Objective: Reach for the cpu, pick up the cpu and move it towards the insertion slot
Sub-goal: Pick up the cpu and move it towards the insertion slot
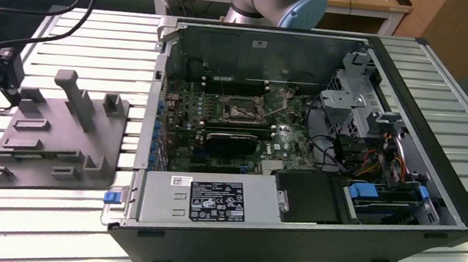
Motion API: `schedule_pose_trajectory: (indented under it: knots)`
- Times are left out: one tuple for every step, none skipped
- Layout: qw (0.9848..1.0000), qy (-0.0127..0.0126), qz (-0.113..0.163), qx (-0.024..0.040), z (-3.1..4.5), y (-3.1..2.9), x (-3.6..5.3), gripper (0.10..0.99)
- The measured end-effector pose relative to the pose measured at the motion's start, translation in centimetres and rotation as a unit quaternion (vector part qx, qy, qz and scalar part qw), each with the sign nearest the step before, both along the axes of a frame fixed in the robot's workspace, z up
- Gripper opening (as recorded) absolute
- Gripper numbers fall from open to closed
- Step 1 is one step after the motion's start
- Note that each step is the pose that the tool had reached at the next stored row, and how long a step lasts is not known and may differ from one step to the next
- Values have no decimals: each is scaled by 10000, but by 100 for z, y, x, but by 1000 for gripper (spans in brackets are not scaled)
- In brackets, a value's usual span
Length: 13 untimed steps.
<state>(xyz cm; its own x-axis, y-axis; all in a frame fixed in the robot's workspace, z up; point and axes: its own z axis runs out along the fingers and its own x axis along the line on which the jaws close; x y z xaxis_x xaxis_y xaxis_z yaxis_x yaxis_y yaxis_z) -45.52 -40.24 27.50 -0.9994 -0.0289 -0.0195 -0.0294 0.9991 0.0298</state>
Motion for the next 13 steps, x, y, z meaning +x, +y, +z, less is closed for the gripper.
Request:
schedule_pose_trajectory:
  knots:
    - [10000, 0, 0, 0, 16, 0, 0, 541]
    - [10000, 0, 0, 0, 34, 0, 0, 541]
    - [10000, 0, 0, 0, 53, 0, 0, 541]
    - [10000, 0, 0, 0, 72, 0, 0, 541]
    - [10000, 0, 0, 0, 92, 0, 0, 541]
    - [10000, 0, 0, 0, 109, 0, 0, 541]
    - [10000, 0, 0, 0, 131, 0, 0, 541]
    - [10000, 0, 0, 0, 153, 0, 0, 541]
    - [10000, 0, 0, 0, 175, 0, 0, 541]
    - [10000, 0, 0, 0, 196, 0, 0, 541]
    - [10000, 0, 0, 0, 220, 0, 0, 541]
    - [10000, 0, 0, 0, 247, 0, 0, 541]
    - [10000, 0, 0, 0, 276, 0, 0, 541]
